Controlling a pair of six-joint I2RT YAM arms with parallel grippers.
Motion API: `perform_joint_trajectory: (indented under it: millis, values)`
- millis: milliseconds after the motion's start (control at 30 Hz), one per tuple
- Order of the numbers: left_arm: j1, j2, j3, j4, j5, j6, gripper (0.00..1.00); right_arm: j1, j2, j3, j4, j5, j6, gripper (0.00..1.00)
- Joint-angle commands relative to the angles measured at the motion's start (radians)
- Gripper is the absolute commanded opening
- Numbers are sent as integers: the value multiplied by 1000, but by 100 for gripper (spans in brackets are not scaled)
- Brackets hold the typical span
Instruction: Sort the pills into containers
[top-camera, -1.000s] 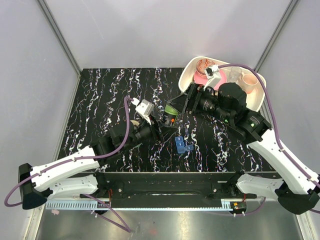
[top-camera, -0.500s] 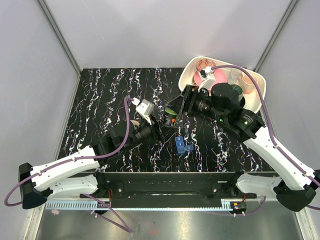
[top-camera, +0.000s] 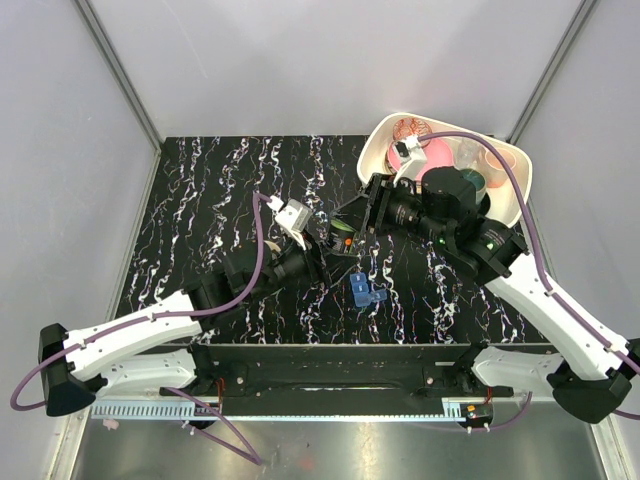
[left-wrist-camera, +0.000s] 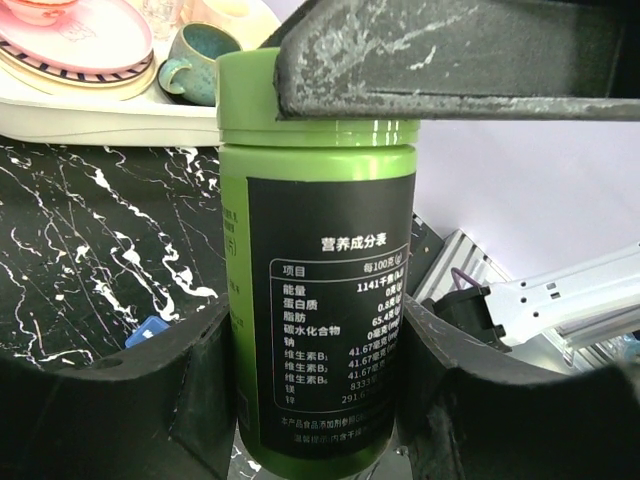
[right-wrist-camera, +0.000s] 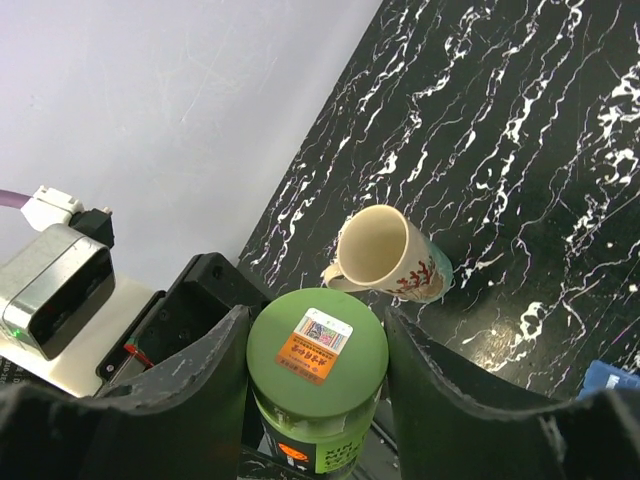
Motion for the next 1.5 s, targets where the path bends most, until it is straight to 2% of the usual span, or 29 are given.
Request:
perform_joint_trajectory:
  millis: [0,400,733,900,1033,1067,1133,1200,1333,1467]
  values:
    - [-5,4,48,89,70,-16,0,13,-26,4,46,-107,-77,8]
    - [-5,15,-13,222,220,-68,0,17,-92,-4,49,-232,-169,6]
    - [-5,10,-84,472,455,-90,0,17,-169,-10,102,-472,-247,7]
    - [-7,8,-79,504,531,-84,0,17,-183,-14,112,-600,-258,8]
    - [-8,-5,-73,491,541,-70,0,17,-190,-22,110,-625,-269,11]
    - [-8,-7,-70,488,539,-67,0,15,-192,-25,112,-625,-269,13]
    - [-10,-15,-70,480,538,-59,0,15,-198,-34,110,-615,-272,43]
    - [-10,-22,-67,474,541,-55,0,15,-207,-50,112,-592,-272,67]
    - [-11,-28,-64,468,545,-50,0,15,-215,-61,112,-563,-270,78]
    - [-11,-33,-64,469,548,-47,0,15,-218,-62,110,-552,-269,79]
